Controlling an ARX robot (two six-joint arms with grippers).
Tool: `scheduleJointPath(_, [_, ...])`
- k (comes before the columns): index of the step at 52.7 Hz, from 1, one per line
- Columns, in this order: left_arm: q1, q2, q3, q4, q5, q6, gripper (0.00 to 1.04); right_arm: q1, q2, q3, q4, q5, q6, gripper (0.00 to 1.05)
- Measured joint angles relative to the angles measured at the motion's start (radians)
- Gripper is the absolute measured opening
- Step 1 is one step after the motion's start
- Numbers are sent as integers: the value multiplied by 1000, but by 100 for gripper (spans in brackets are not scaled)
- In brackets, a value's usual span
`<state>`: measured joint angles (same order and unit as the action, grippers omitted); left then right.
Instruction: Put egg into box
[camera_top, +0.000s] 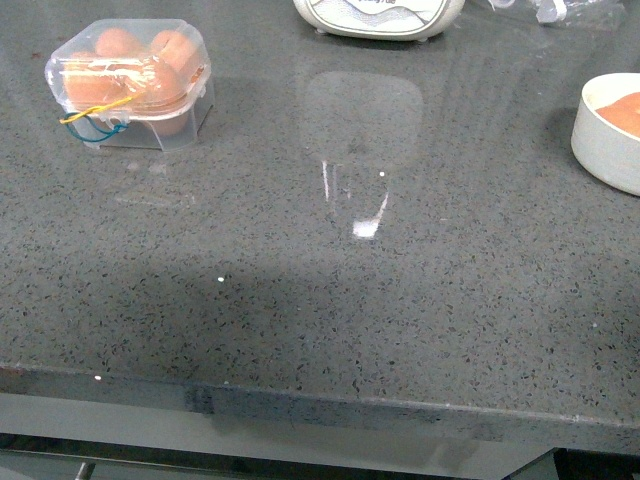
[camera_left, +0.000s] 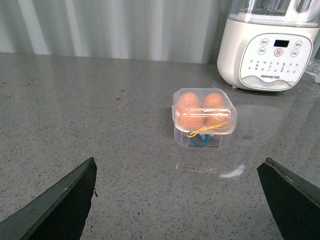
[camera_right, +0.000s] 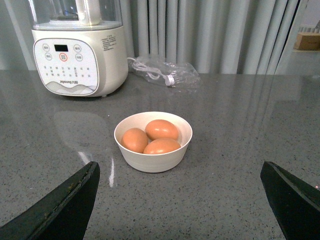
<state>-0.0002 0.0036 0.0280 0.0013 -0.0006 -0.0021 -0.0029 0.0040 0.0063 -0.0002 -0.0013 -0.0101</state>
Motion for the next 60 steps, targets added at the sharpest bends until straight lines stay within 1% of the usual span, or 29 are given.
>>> scheduleJointPath(60, [0,0,0,0,0,0,98,0,0,0,0,0,0,97])
